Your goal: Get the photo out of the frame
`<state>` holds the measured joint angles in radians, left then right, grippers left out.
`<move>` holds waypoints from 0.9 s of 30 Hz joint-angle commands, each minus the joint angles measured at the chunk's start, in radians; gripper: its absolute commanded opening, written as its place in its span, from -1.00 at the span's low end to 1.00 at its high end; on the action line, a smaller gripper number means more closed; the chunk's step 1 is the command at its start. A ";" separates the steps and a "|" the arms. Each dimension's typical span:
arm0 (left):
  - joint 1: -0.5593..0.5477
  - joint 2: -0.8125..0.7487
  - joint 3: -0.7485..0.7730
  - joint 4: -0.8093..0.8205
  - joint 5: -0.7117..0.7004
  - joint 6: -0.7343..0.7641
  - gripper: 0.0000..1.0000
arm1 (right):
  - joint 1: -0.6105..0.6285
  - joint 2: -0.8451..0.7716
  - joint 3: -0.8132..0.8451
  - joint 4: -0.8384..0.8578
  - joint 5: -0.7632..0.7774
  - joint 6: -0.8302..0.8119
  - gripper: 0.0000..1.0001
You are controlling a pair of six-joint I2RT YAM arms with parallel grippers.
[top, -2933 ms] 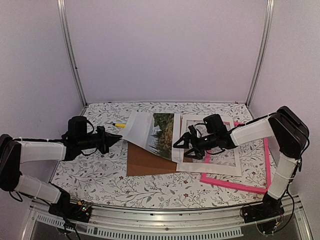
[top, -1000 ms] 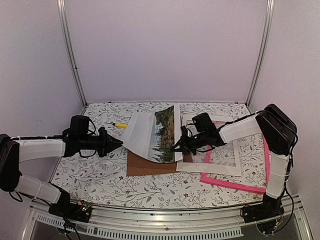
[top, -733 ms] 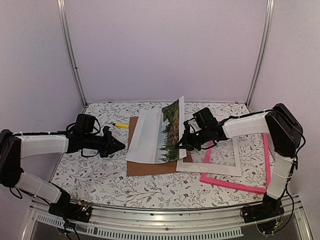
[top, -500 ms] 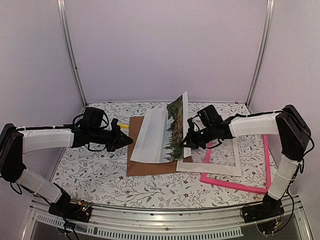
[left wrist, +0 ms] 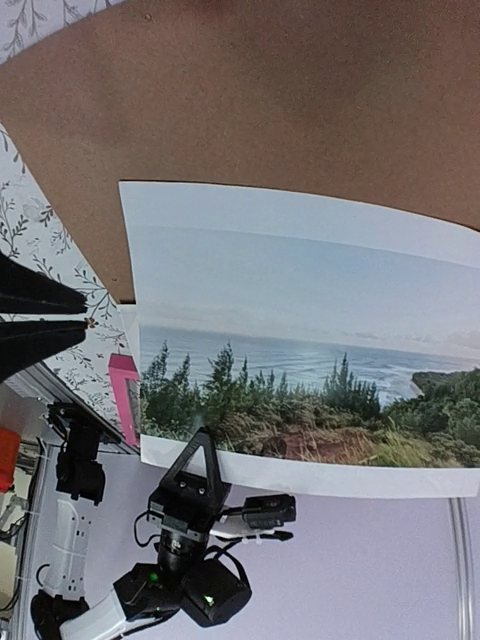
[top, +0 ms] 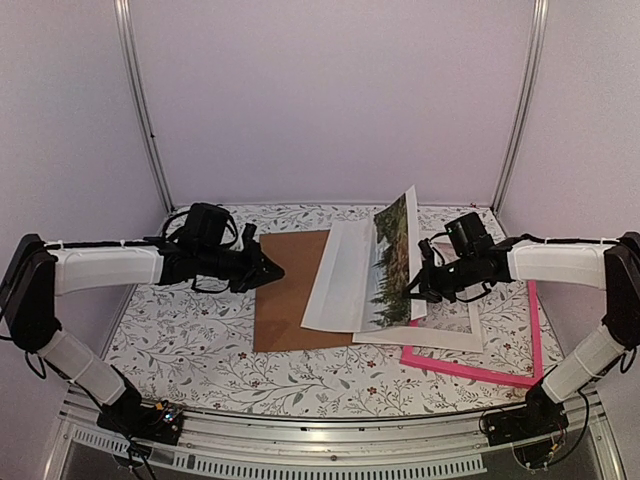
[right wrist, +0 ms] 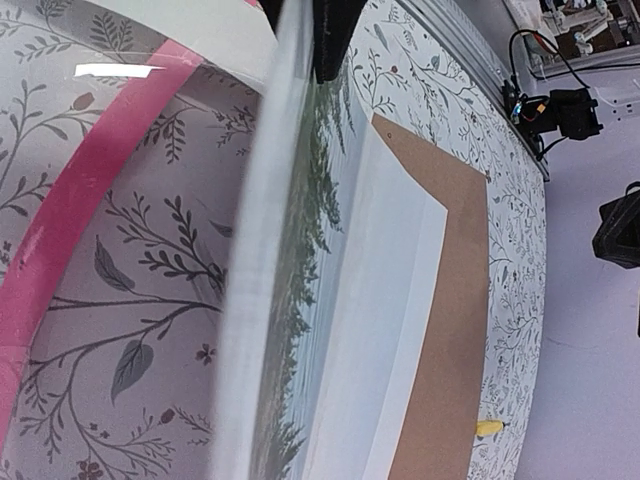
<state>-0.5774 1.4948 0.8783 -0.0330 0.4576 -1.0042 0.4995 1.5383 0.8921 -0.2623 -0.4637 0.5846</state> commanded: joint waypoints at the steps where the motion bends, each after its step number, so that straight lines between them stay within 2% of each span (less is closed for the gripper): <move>1: -0.026 0.010 0.049 -0.021 -0.040 0.053 -0.85 | -0.051 -0.089 -0.054 -0.056 -0.059 -0.055 -1.00; 18: -0.050 0.034 0.131 -0.034 -0.027 0.105 -0.84 | -0.156 -0.180 -0.028 -0.359 0.038 -0.175 -1.00; 27: -0.050 0.051 0.160 -0.037 -0.021 0.126 -0.84 | -0.198 -0.192 -0.002 -0.438 0.089 -0.218 -1.00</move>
<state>-0.6151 1.5280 1.0046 -0.0574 0.4358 -0.9073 0.3218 1.3682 0.8639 -0.6491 -0.4137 0.4019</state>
